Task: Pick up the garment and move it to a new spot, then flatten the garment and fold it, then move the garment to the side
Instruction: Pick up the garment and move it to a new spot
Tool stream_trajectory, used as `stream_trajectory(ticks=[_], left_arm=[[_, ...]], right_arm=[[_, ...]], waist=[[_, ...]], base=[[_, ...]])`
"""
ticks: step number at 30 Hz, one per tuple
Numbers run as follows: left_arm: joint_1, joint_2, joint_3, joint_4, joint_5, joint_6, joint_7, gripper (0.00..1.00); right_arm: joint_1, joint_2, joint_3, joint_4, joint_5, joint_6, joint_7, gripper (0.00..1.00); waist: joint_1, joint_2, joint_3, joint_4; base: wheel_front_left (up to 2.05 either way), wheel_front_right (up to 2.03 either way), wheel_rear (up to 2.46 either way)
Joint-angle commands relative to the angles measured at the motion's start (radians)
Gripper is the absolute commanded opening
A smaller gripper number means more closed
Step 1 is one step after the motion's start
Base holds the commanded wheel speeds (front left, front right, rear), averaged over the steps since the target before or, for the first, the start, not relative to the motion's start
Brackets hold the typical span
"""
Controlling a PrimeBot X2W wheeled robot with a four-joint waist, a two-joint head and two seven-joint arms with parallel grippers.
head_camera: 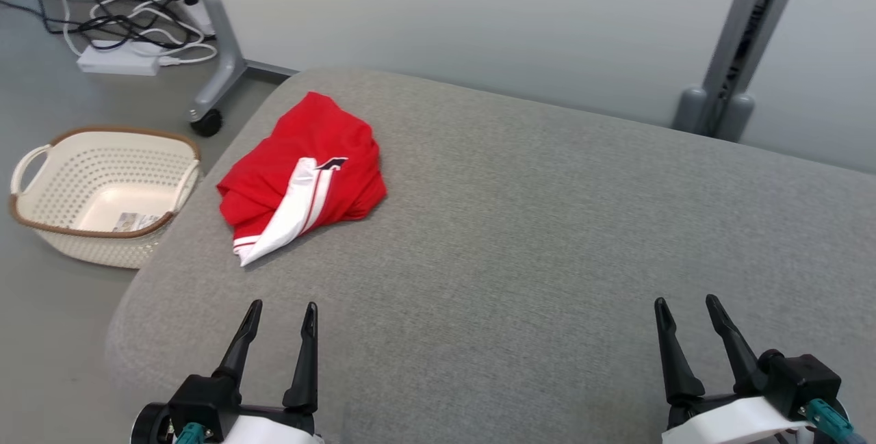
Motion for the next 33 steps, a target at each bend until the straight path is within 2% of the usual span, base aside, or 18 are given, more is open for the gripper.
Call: stream_trajectory(ticks=[1,9,22,33], left_arm=[[0.016,0.004,0.008,-0.005,0.002,-0.003,-0.002,1.00],[0.037,0.004,0.020,-0.012,0.007,-0.007,-0.002,1.00],[0.049,0.004,0.040,-0.044,-0.007,0.015,-0.002,1.00],[0.019,0.004,0.045,-0.029,-0.015,-0.002,-0.002,1.00]], right_arm=[[-0.004,-0.001,0.008,0.005,0.007,0.000,-0.005,1.00],[0.010,0.001,0.026,0.015,0.014,0.000,-0.005,1.00],[-0.037,0.001,0.074,0.042,0.017,0.000,-0.005,1.00],[-0.007,0.001,0.060,0.026,0.005,0.000,-0.005,1.00]], waist=[[0.0000,0.0000,-0.008,0.075],[0.0000,0.0000,-0.035,0.182],[0.0000,0.0000,-0.028,0.188],[0.0000,0.0000,-0.020,0.174]], base=[[0.00,0.00,0.00],[0.00,0.00,0.00],[0.00,0.00,0.00],[0.00,0.00,0.00]])
